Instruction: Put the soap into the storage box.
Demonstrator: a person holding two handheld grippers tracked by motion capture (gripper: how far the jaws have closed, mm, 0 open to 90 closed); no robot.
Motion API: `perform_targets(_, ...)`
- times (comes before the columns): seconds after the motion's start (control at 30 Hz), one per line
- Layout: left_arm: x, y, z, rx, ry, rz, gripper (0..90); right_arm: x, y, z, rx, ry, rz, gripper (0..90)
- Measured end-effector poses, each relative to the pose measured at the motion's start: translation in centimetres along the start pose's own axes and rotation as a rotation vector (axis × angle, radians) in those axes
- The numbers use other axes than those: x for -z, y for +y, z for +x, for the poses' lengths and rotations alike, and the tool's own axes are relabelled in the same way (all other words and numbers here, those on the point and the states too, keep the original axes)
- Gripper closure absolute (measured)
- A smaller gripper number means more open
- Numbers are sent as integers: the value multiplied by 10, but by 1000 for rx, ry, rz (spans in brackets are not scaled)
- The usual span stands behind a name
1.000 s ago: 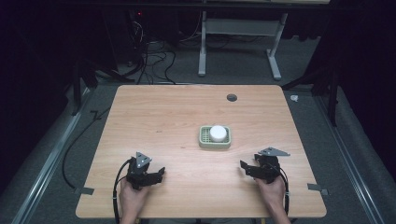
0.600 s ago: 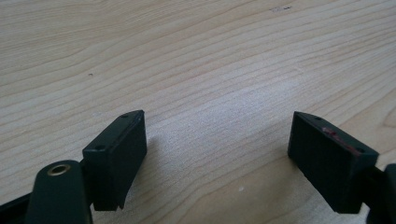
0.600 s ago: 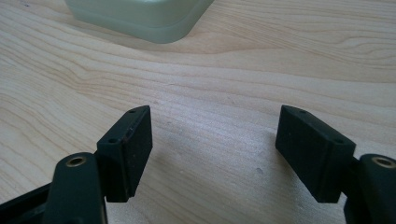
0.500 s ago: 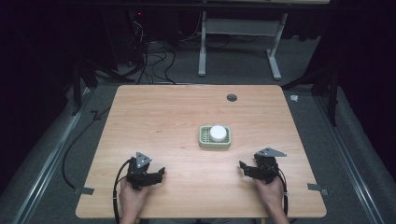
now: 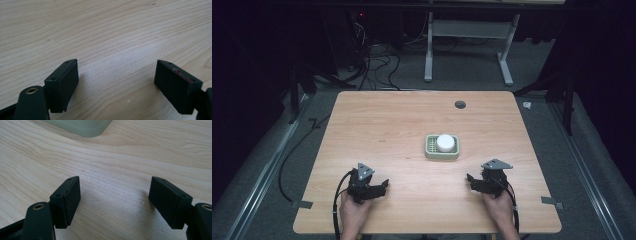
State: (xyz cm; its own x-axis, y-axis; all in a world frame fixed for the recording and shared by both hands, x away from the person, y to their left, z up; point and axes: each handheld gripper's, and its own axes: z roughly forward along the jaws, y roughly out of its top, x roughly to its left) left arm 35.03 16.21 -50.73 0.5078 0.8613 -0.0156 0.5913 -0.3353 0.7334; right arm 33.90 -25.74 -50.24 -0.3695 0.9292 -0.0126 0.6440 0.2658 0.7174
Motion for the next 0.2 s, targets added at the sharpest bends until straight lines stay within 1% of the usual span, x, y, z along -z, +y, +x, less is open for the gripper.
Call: perform_targets(0.2,0,0,0,0,0,0,200,0,0,0,0,0,0,265)
